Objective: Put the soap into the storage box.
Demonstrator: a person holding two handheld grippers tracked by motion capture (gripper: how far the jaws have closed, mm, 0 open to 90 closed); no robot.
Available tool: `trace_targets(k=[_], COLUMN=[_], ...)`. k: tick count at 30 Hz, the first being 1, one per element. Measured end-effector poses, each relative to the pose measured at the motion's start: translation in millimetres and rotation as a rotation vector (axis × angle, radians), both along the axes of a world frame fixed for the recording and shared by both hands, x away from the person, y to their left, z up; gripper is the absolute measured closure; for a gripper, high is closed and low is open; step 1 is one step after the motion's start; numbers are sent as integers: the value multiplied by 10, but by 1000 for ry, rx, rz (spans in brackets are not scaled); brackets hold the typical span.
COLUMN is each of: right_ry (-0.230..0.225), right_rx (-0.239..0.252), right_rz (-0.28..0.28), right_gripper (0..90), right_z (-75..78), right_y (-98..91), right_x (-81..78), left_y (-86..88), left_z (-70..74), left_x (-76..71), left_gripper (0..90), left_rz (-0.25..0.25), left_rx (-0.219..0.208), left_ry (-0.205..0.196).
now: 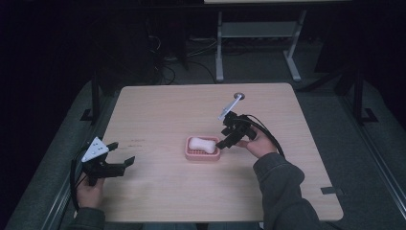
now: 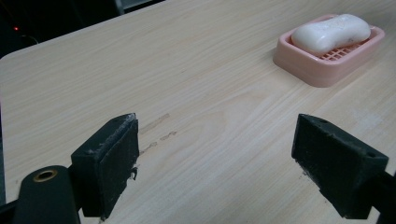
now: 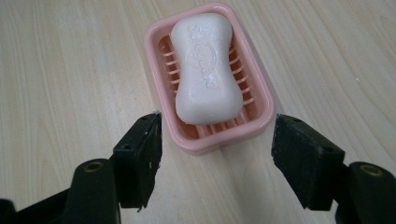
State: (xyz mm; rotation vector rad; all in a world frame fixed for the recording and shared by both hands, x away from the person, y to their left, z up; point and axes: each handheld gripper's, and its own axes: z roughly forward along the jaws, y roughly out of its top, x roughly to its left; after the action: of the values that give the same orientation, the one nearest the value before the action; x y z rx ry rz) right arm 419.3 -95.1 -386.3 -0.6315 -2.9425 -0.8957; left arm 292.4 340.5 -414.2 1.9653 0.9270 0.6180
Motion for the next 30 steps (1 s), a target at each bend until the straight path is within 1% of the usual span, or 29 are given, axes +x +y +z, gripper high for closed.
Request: trace_targets(k=[4, 6, 7, 10, 12, 13, 18, 20, 21, 23, 30], right_ry=[-1, -18, -11, -12, -7, -12, -4, -9, -19, -8, -1], right_rx=[4, 11, 17, 19, 19, 14, 24, 24, 25, 28, 37], right_rz=[-5, -5, -13, -27, -27, -25, -33, -35, -35, -42, -59], right_gripper=[327, 327, 327, 325, 323, 322, 318, 317, 317, 314, 313], right_z=[18, 23, 20, 5, 2, 2, 7, 7, 0, -19, -88], right_y=[-47, -75, -93, -158, -176, -190, -238, -263, -275, -307, -435], right_x=[-27, -49, -56, -86, -98, -107, -121, -139, -148, -160, -218], left_y=[-1, -2, -1, -5, -5, -4, -4, -2, -1, -1, -11], left_z=[1, 0, 0, -2, -2, -1, -2, -1, 0, -1, -6], left_x=[-1, -1, 0, -1, 0, 0, -1, -1, -1, -1, 0], left_gripper=[145, 145, 145, 145, 145, 145, 145, 145, 145, 145, 145], left_rz=[0, 0, -1, 0, 1, 1, 0, 0, 0, 0, -2], left_rx=[1, 0, 2, 1, 2, 1, 2, 2, 2, 1, 4], left_ry=[0, 0, 0, 1, 1, 3, 1, 1, 1, 1, -2])
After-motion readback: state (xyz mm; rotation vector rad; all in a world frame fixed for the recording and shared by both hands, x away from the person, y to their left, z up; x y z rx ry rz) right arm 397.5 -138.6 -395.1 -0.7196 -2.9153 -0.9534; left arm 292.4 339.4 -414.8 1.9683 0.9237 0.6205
